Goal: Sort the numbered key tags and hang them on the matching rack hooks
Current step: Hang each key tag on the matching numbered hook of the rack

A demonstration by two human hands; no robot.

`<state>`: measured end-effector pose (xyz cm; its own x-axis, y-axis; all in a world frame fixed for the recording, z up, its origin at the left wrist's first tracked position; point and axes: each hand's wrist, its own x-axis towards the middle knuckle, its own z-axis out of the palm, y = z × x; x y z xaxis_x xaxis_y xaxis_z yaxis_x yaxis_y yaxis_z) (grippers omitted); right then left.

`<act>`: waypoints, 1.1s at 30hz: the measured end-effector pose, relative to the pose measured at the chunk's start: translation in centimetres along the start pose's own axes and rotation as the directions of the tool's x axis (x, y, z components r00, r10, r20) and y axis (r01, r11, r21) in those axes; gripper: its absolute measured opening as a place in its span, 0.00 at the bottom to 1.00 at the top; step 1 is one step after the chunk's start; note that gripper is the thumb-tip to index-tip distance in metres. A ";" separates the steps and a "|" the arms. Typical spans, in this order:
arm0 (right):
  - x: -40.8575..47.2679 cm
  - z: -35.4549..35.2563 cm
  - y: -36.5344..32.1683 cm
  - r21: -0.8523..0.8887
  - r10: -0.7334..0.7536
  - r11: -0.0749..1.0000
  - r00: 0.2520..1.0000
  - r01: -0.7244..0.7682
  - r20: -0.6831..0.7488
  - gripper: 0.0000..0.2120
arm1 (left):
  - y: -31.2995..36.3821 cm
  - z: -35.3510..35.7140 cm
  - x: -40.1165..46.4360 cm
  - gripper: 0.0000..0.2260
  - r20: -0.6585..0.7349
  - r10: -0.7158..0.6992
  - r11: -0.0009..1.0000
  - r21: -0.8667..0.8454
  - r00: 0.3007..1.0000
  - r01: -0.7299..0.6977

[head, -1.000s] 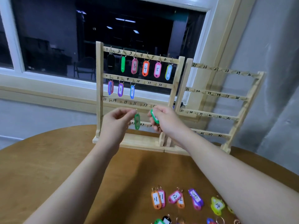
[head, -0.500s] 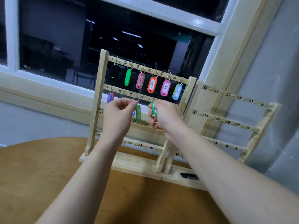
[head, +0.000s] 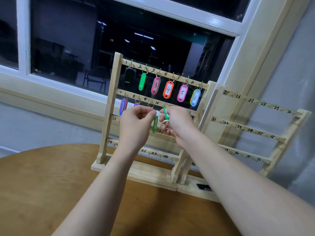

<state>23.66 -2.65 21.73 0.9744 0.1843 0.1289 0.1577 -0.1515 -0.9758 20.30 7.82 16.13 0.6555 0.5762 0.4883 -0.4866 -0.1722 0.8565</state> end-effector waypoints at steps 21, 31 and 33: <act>0.3 -0.8 3.7 -0.007 -0.078 0.997 0.993 0.079 0.084 0.15 | -0.9 0.3 -0.1 0.03 0.002 0.019 1.000 0.017 1.000 -0.019; -3.0 -6.4 6.4 -0.238 -0.045 0.969 0.993 0.070 0.109 0.11 | 3.8 1.7 2.7 0.05 0.183 0.070 0.946 0.298 0.981 -0.124; -3.8 -7.1 7.0 -0.264 -0.042 0.962 0.991 0.074 0.123 0.11 | 4.1 2.1 3.1 0.06 0.200 0.063 0.934 0.334 0.978 -0.128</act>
<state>22.20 -11.33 15.68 0.9397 0.3087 0.1470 0.2657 -0.3887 -0.8823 21.55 7.24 21.53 0.7257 0.3931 0.5646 -0.3454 -0.5016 0.7931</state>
